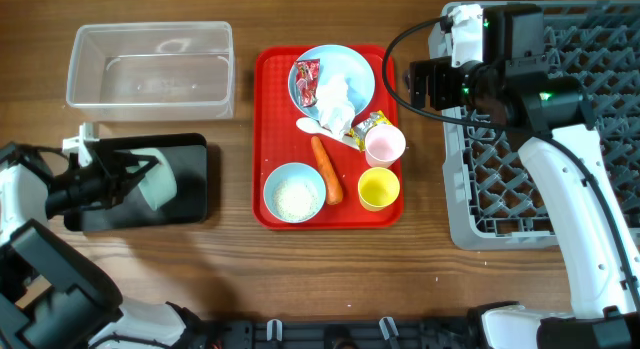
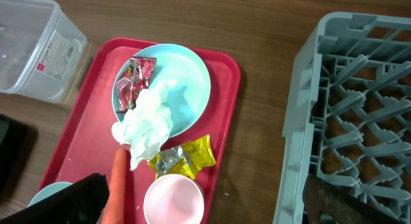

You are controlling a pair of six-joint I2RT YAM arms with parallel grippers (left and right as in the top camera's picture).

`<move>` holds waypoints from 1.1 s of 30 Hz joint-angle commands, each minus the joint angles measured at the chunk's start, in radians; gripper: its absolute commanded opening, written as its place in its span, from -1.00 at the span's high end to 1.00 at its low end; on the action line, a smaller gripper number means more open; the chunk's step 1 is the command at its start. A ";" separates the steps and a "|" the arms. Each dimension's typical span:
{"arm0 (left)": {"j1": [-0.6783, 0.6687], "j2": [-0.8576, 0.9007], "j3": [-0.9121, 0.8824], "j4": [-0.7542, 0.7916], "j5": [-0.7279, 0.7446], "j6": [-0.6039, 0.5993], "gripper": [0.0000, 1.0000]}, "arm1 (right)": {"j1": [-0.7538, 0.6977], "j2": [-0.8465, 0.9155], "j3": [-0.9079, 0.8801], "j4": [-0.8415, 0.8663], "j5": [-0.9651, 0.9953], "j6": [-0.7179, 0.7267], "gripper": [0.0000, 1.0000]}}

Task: Sort waste into correct bins and load items into the dishwasher rack
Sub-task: 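Tip the teal bowl to dump the brown food onto the black tray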

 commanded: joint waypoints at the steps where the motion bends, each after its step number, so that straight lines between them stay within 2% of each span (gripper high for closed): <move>1: 0.024 0.039 -0.006 -0.008 0.154 0.064 0.92 | 0.002 0.011 0.019 -0.009 -0.002 0.023 -0.99; 10: 0.024 0.072 -0.006 -0.044 0.403 0.063 0.92 | 0.002 0.012 0.019 -0.074 -0.001 0.022 -0.99; 17: 0.024 0.072 -0.006 -0.051 0.484 0.063 0.92 | 0.002 0.012 0.019 -0.079 -0.001 0.021 -1.00; 24: 0.022 0.071 -0.006 -0.058 0.486 0.064 0.92 | 0.002 0.012 0.019 -0.084 -0.001 0.021 -0.99; 27: -0.026 0.023 0.003 -0.060 0.400 0.143 0.92 | 0.002 0.012 0.019 -0.079 -0.001 0.021 -0.99; 31: -0.201 -0.109 0.089 -0.035 0.270 0.141 0.92 | 0.002 0.012 0.019 -0.061 -0.001 0.021 -1.00; 33: -0.333 -0.166 0.149 0.012 0.140 0.073 0.92 | 0.002 0.012 0.019 -0.059 -0.001 0.021 -1.00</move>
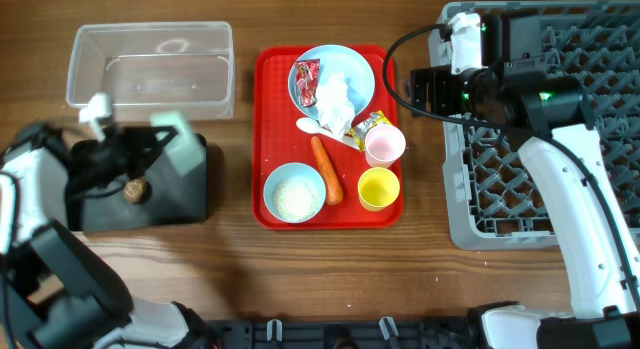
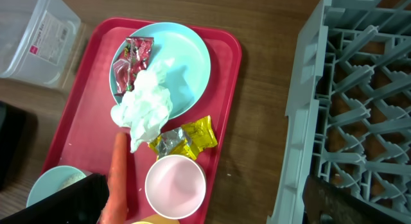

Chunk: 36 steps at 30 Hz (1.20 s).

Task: Sort waste into correct bins and load items into the dishwasher rack
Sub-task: 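Tip the teal bowl to dump the brown food onto the black tray, then return the empty teal bowl to the red tray and release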

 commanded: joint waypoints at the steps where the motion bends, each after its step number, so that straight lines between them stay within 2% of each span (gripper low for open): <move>1: -0.231 -0.135 0.121 0.095 -0.267 -0.094 0.92 | 0.002 0.011 0.019 0.008 -0.001 0.011 -0.99; 3: -0.367 -0.167 0.137 0.186 -0.472 -0.218 0.92 | 0.002 0.011 0.019 0.009 -0.001 0.010 -1.00; 4: -0.472 -0.183 0.137 0.251 -0.649 -0.308 0.92 | 0.002 0.011 0.019 0.009 -0.001 0.010 -0.99; 6: -0.657 -0.183 0.137 0.330 -0.937 -0.410 0.92 | 0.002 0.011 0.019 0.008 -0.001 0.006 -0.99; 7: -0.723 -0.175 0.137 0.352 -1.032 -0.425 0.92 | 0.002 0.011 0.019 0.008 -0.001 0.006 -1.00; 8: -0.843 -0.150 0.137 0.390 -1.217 -0.442 0.92 | 0.002 0.011 0.019 0.008 0.000 0.005 -0.99; 12: -1.023 -0.046 0.137 0.451 -1.474 -0.440 0.92 | 0.002 0.011 0.019 0.008 0.000 0.003 -0.99; 18: -1.094 0.170 0.137 0.485 -1.592 -0.441 0.92 | 0.002 0.011 0.019 0.005 -0.001 0.004 -0.99; 23: -1.090 0.251 0.137 0.490 -1.590 -0.459 0.92 | 0.002 0.011 0.019 0.005 -0.001 0.004 -0.99; 24: -1.090 0.251 0.137 0.492 -1.590 -0.459 0.84 | 0.002 0.011 0.019 0.006 -0.001 0.004 -0.99; 25: -1.090 0.251 0.137 0.496 -1.590 -0.459 0.59 | 0.002 0.011 0.019 0.006 -0.001 0.004 -1.00; 26: -1.090 0.251 0.137 0.499 -1.591 -0.459 0.42 | 0.002 0.011 0.019 0.006 -0.001 0.004 -1.00; 28: -1.090 0.247 0.137 0.501 -1.591 -0.460 0.24 | 0.002 0.011 0.019 0.009 0.000 0.004 -0.99; 32: -1.076 0.193 0.163 0.473 -1.591 -0.533 0.15 | 0.002 0.011 0.019 0.024 0.000 0.004 -1.00; 34: -1.049 0.144 0.198 0.422 -1.591 -0.603 0.14 | 0.002 0.011 0.019 0.043 -0.001 0.008 -0.94; 36: -0.994 0.070 0.249 0.329 -1.589 -0.722 0.03 | 0.002 0.011 0.019 0.061 -0.001 0.037 -0.89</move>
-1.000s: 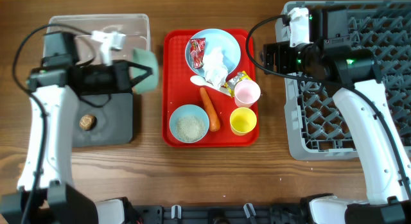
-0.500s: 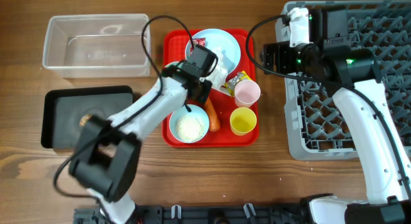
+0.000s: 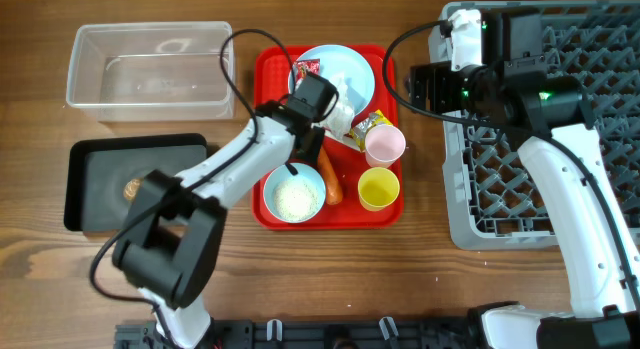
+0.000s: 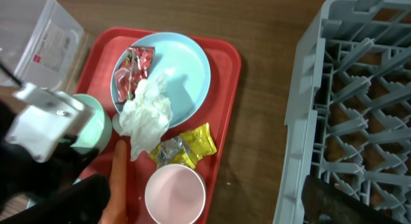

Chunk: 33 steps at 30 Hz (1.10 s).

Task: Sort waste into correct bins and load items into the dishwasher rack
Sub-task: 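Return the empty teal bowl to the red tray and release, then grasp the teal bowl on the red tray with the right gripper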

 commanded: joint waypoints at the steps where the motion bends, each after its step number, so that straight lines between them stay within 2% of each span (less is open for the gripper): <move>1: 0.113 -0.175 0.108 -0.113 -0.012 -0.220 -0.03 | 0.002 0.010 0.019 0.034 -0.008 0.050 -0.87; 3: 0.185 -0.258 0.134 -0.160 0.046 -0.244 -0.23 | 0.013 0.011 0.019 0.071 -0.069 0.069 -0.88; 4: 0.229 -0.312 0.135 -0.171 0.084 -0.244 -0.45 | 0.027 0.014 0.019 0.103 -0.111 0.089 -0.88; 6: 0.294 -0.382 0.134 -0.190 0.124 -0.243 -0.52 | 0.070 0.034 0.019 0.161 -0.142 0.130 -0.88; 9: 0.360 -0.438 0.134 -0.207 0.141 -0.232 -0.54 | 0.157 0.103 0.019 0.219 -0.133 0.161 -0.87; 15: 0.375 -0.422 0.132 -0.229 0.142 -0.232 -0.55 | 0.246 0.293 0.019 0.244 -0.154 0.246 -0.80; 20: 0.375 -0.409 0.132 -0.221 0.140 -0.233 -0.55 | 0.294 0.436 0.019 0.314 -0.215 0.296 -0.40; 25: 0.375 -0.405 0.132 -0.224 0.132 -0.232 -0.55 | 0.355 0.557 0.019 0.371 -0.212 0.352 -0.27; 33: 0.375 -0.405 0.132 -0.236 0.132 -0.232 -0.56 | 0.388 0.636 0.019 0.399 -0.135 0.448 0.22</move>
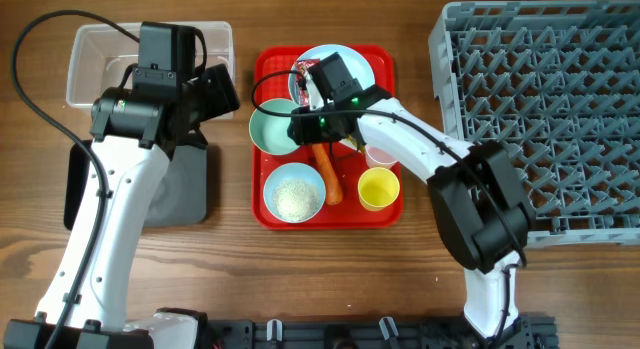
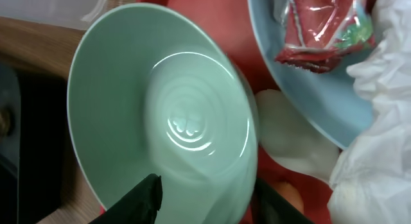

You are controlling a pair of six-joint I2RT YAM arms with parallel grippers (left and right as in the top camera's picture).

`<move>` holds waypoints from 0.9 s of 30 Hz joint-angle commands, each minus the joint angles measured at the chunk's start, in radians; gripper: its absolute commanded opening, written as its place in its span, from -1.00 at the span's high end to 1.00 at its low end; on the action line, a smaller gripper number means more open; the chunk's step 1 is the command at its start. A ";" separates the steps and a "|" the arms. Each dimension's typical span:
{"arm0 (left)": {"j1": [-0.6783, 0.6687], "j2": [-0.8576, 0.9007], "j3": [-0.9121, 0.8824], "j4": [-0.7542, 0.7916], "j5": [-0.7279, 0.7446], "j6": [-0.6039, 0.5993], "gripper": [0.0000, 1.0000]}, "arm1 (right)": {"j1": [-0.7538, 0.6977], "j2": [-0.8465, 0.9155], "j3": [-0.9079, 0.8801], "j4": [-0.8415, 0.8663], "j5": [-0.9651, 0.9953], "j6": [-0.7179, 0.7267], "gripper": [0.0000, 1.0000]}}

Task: Sort waste into correct bins and load items into the dishwasher rack
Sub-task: 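Grasp the teal bowl on the red tray with the right gripper, then carry the teal bowl to the rack and set it upside down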

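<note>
A pale green bowl (image 1: pixel 270 127) sits tilted at the red tray's (image 1: pixel 258 194) left edge. My right gripper (image 1: pixel 300 124) is shut on it. In the right wrist view the bowl (image 2: pixel 160 108) fills the frame, with my right gripper (image 2: pixel 205 195) spanning its base between black fingers (image 2: pixel 144 195). My left gripper (image 1: pixel 222 92) stands open over the gap between the bins, holding nothing. On the tray are a blue plate (image 1: pixel 355 69) with a red wrapper (image 2: pixel 321 31) and crumpled tissue (image 2: pixel 379 121), a carrot (image 1: pixel 328 174), a bowl of rice (image 1: pixel 294 192), a yellow cup (image 1: pixel 378 188) and a pink cup (image 1: pixel 382 154).
The grey dishwasher rack (image 1: pixel 540 109) fills the right side. A clear plastic bin (image 1: pixel 100 59) stands at the back left, and a black bin (image 1: pixel 185 189) lies in front of it, partly under my left arm. A white spoon (image 2: pixel 295 131) lies beside the plate.
The green bowl was over the tray in my left gripper; now my right gripper is shut on it at the tray's left edge. My left gripper is back by the bins, open.
My left gripper held the green bowl over the black bin, then had it tipped there with a brown scrap lying in the bin. Then it held the bowl over the tray while my right gripper hung open by the rack. Now the right gripper has the bowl.
</note>
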 commanded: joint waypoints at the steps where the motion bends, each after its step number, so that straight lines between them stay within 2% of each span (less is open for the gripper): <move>1: 0.005 0.011 -0.002 -0.004 0.000 -0.016 -0.56 | -0.002 0.026 0.010 0.011 0.052 0.051 0.35; 3: 0.005 0.011 -0.002 -0.003 0.000 -0.016 -0.56 | -0.002 0.026 0.010 0.019 0.056 0.050 0.67; 4: 0.005 0.011 -0.002 -0.002 0.000 -0.016 -0.56 | -0.002 0.026 0.010 0.024 0.056 0.050 0.90; 8: 0.005 0.011 -0.002 0.000 0.000 -0.016 -0.61 | -0.003 0.020 0.011 0.041 0.060 0.044 0.91; 12: 0.005 0.011 -0.002 0.000 0.000 -0.016 -0.77 | -0.039 -0.096 0.022 0.030 0.156 -0.010 0.91; 13: 0.005 0.011 -0.002 0.000 0.000 -0.016 -0.95 | -0.055 -0.149 0.022 0.010 0.222 -0.026 0.91; 14: 0.004 0.011 -0.002 0.000 0.000 -0.016 -1.00 | -0.070 -0.199 0.022 -0.010 0.283 -0.045 0.91; 17: 0.004 0.011 -0.002 0.000 0.000 -0.016 -1.00 | -0.134 -0.387 0.022 -0.104 0.574 -0.103 0.91; 20: 0.004 0.011 -0.002 0.000 0.001 -0.016 -1.00 | -0.217 -0.544 0.022 -0.164 0.967 -0.118 0.91; 23: 0.004 0.011 -0.002 0.000 0.001 -0.016 -1.00 | -0.298 -0.578 0.020 -0.149 1.251 -0.159 0.91; 27: 0.004 0.011 -0.002 0.000 0.001 -0.016 -1.00 | -0.386 -0.484 -0.003 0.026 1.473 -0.329 0.91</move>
